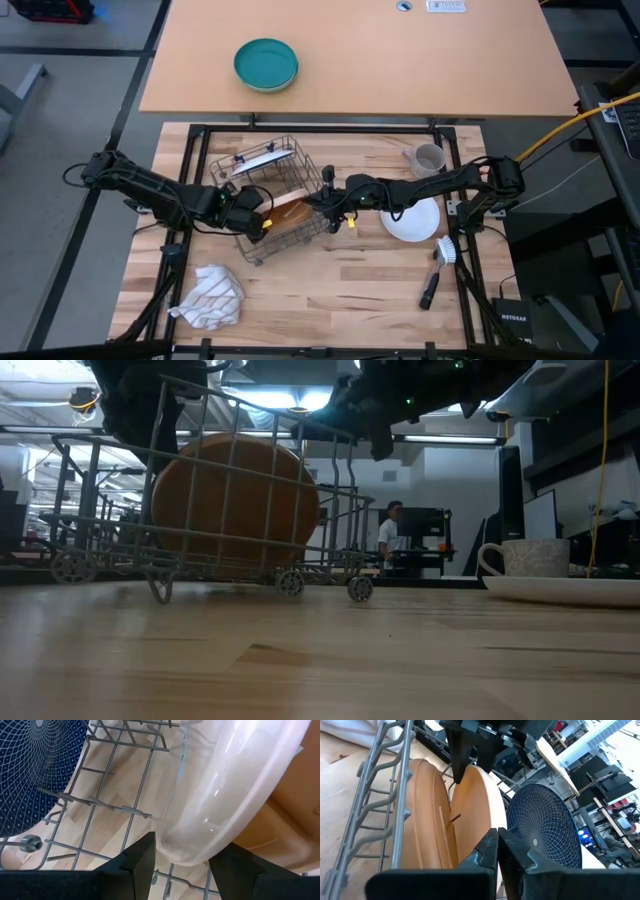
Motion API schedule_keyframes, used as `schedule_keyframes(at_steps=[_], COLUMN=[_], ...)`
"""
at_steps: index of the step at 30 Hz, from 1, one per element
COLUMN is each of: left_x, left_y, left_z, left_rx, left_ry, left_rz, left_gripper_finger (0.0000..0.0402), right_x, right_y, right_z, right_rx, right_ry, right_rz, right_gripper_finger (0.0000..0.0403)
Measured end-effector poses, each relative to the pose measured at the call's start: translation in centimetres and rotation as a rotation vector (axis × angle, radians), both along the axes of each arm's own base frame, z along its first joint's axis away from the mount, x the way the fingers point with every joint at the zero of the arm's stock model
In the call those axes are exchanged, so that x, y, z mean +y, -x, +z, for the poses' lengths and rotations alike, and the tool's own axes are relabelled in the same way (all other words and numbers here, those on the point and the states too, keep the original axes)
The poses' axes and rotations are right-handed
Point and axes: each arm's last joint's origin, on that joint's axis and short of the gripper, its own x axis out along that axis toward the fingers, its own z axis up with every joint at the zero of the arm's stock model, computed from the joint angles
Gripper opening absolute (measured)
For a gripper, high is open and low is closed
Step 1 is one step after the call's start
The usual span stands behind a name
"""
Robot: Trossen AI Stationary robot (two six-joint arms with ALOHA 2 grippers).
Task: Sort dishes
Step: Adjust the light orange plate, then put the white plate in the dish rack
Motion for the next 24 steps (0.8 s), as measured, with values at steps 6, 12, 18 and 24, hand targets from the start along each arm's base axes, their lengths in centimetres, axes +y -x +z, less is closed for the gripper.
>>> schedule_keyframes(at_steps=[6,12,18,24], left_x=[-0.6,-1.3,-2.2,-3.2], left_y=[0.1,0.3,0.2,0.2], left_z=[0.0,0.2,1.2,2.3], left_rx=[0.000,-0.007,-0.042,-0.077], left_ry=[0.000,0.004,0.021,0.034], left_rz=[-0.026,-0.053,-0.082,-0.124], left_gripper_finger=[0.0166,0.0166,0.0166,0.0166], right_x=[0.0,0.0,0.0,0.0], right_y=[0.0,0.0,0.1,0.1], right_z=[-0.1,-0.2,-0.3,-0.3], right_rx=[0.007,0.017,0.030,0.030], right_ry=[0.000,0.004,0.005,0.011], right_rz=[0.000,-0.016,-0.016,-0.014], right_gripper_finger=[0.0014,0.0014,0.0014,0.0014])
